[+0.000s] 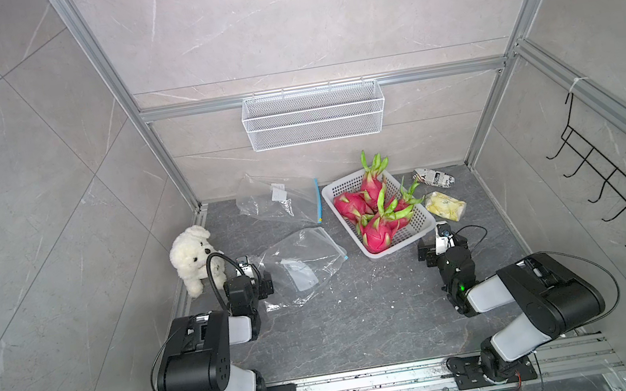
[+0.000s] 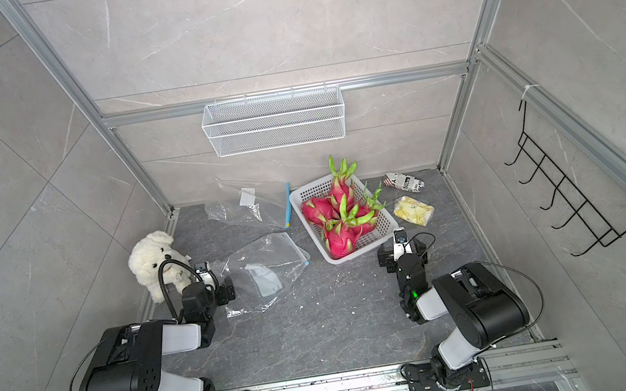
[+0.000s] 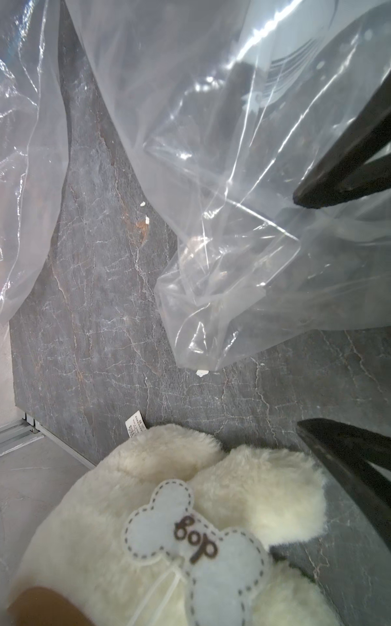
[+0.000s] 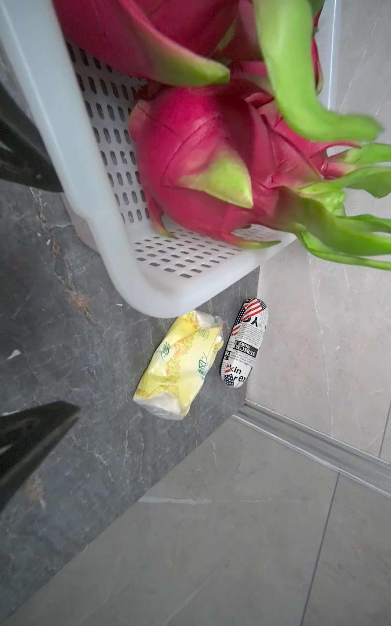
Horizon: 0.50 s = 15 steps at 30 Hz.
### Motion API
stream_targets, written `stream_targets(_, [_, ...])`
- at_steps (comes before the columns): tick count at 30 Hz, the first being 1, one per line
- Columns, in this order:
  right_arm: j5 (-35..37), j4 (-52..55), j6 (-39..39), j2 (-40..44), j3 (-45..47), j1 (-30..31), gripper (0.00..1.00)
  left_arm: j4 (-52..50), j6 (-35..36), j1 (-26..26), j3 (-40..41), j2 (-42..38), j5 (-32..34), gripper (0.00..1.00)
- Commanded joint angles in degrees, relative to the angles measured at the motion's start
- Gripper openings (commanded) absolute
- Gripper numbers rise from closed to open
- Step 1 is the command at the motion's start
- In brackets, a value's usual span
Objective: Open the zip-top bag and take out the dragon fruit
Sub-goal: Reset both arms
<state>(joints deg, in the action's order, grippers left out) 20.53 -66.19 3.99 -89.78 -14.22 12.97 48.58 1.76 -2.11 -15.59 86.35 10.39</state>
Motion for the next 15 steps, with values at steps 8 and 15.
stream_targets(8, [-1.37, 6.93, -2.89, 1.11, -3.67, -2.00, 0.99, 2.67, -1.05, 1.97, -3.85, -0.21, -1.02, 1.00])
stream_targets(15, [-1.37, 6.86, -2.90, 1.01, -3.71, -2.07, 0.99, 0.85, -1.68, 2.95, -4.70, -0.21, -2.48, 1.00])
